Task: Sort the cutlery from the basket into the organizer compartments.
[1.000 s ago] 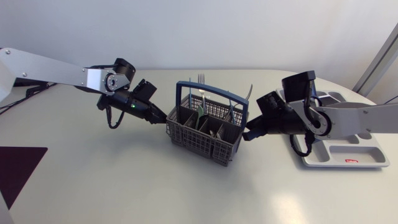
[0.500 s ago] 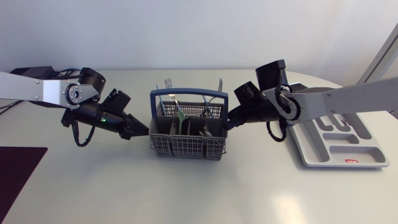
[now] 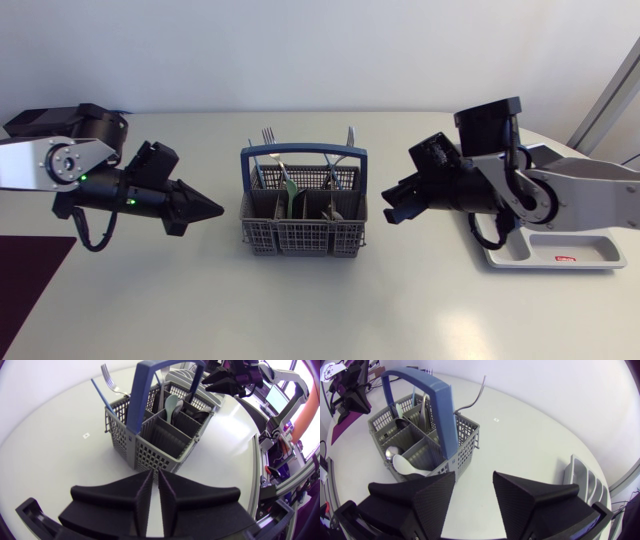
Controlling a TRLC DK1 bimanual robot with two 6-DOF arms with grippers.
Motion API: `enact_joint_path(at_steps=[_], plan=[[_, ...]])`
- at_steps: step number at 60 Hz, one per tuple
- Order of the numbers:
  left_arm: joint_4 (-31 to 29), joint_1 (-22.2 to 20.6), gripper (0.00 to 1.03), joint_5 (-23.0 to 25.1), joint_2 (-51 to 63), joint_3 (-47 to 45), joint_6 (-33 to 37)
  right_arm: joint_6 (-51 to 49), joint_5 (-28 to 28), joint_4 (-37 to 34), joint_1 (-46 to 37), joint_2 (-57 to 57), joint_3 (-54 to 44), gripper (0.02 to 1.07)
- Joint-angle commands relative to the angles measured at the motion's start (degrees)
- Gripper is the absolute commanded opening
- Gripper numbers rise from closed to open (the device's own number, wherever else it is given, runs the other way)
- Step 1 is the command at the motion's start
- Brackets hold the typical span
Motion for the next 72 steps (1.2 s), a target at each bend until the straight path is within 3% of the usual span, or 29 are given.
enact_joint_path(at_steps=[1, 7, 14, 25, 33, 40, 49, 62, 65, 72], plan=[[0.52, -0.15, 0.20, -0.98, -5.87, -2.63, 0.63, -1.05, 0.41, -1.42, -0.19, -3.79, -2.66, 0.72], [2.72, -2.70, 0.24, -5.02, -14.93, -6.14, -0.16, -1.57, 0.50, -3.18, -0.01, -6.60, -4.07, 0.72], [10.45, -9.90, 0.27, -12.67, -22.66, -11.94, -2.71, -1.66, 0.85, -4.76, 0.86, -8.98, -4.68, 0.72], [16.87, -24.49, 0.34, -25.94, -24.07, -14.58, -4.55, -1.22, 2.08, -6.61, 3.68, -10.91, -4.33, 0.72], [19.59, -29.41, 0.37, -29.98, -20.02, -13.09, -5.61, -0.87, 3.84, -6.96, 6.40, -11.00, -4.07, 0.72], [19.42, -31.17, 0.37, -31.21, -15.19, -9.57, -6.40, -0.78, 4.89, -7.05, 7.90, -11.00, -3.89, 0.72], [16.95, -34.60, 0.37, -36.75, -8.51, -2.80, -8.77, -0.87, 5.07, -7.57, 8.34, -11.00, -3.63, 0.75], [7.46, -40.66, 0.37, -45.45, 1.33, 9.68, -13.43, -0.78, 5.16, -8.54, 8.34, -12.23, -4.15, 0.78], [4.83, -43.21, 0.37, -50.37, 4.06, 12.49, -14.75, -0.69, 5.16, -8.54, 8.34, -12.40, -4.68, 0.78], [2.45, -45.67, 0.37, -56.26, 7.22, 15.39, -16.24, -0.34, 5.51, -8.54, 8.77, -12.40, -5.21, 0.78]])
